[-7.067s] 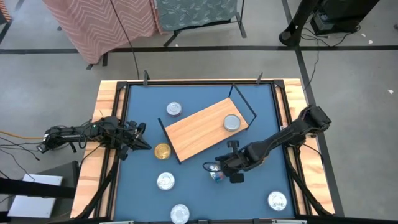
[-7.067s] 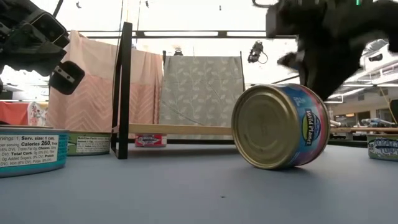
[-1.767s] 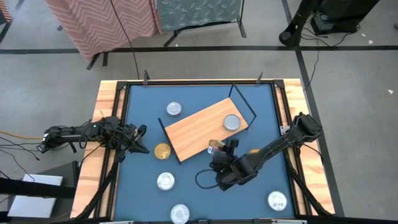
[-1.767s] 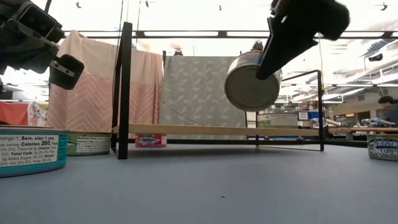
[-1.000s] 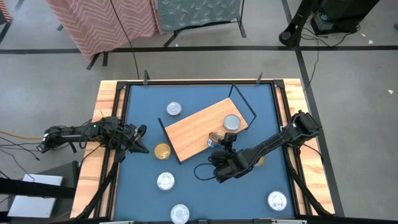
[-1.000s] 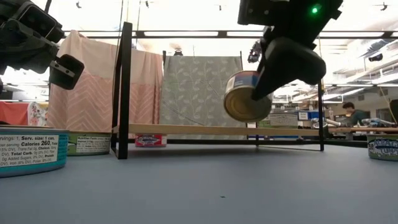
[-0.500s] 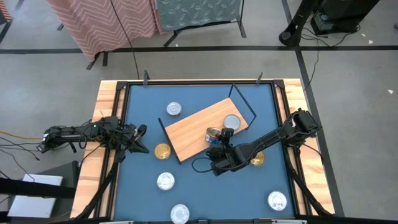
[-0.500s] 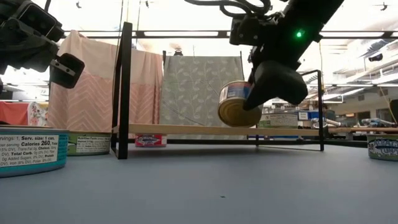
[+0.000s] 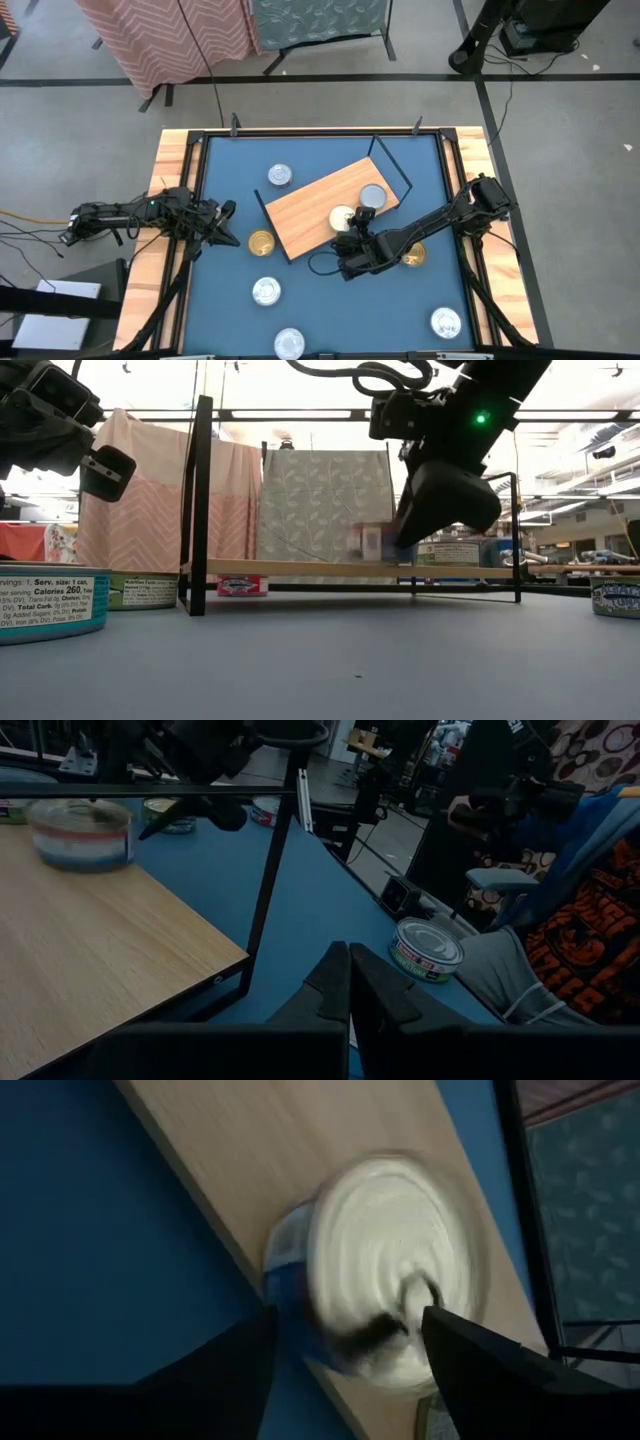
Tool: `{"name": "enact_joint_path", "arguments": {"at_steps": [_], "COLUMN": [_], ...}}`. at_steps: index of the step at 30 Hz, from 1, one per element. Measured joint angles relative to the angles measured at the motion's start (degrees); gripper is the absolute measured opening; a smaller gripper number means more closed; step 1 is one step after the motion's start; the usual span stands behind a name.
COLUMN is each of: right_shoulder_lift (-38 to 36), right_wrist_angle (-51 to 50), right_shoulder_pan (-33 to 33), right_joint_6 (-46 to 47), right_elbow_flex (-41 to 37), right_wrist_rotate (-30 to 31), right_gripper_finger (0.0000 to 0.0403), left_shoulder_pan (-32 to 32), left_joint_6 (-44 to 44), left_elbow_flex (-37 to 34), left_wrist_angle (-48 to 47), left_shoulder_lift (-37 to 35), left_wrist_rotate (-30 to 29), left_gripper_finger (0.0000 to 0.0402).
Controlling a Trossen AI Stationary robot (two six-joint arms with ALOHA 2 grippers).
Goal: Stack canned seafood by type on shelf
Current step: Put the blue/pink tuna can on the shelf
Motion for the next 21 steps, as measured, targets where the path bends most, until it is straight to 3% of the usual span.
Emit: {"name": "enact_joint_path", "arguments": {"at_steps": [21], "right_shoulder_lift": [0.0], "right_wrist_angle": [2.08], "right_shoulder_pan": [0.0], "right_joint_6": [1.21], "right_elbow_flex": [0.04], "right_wrist_rotate": [1.78], "right_gripper_finger": [0.024], "left_shoulder_pan": [-0.01], "left_joint_6": [0.02], "left_elbow_flex": [0.0], "left_wrist_angle": [0.0], "left_shoulder_lift": [0.02], "left_wrist_rotate": [0.02], "left_gripper_finger": [0.0007]}}
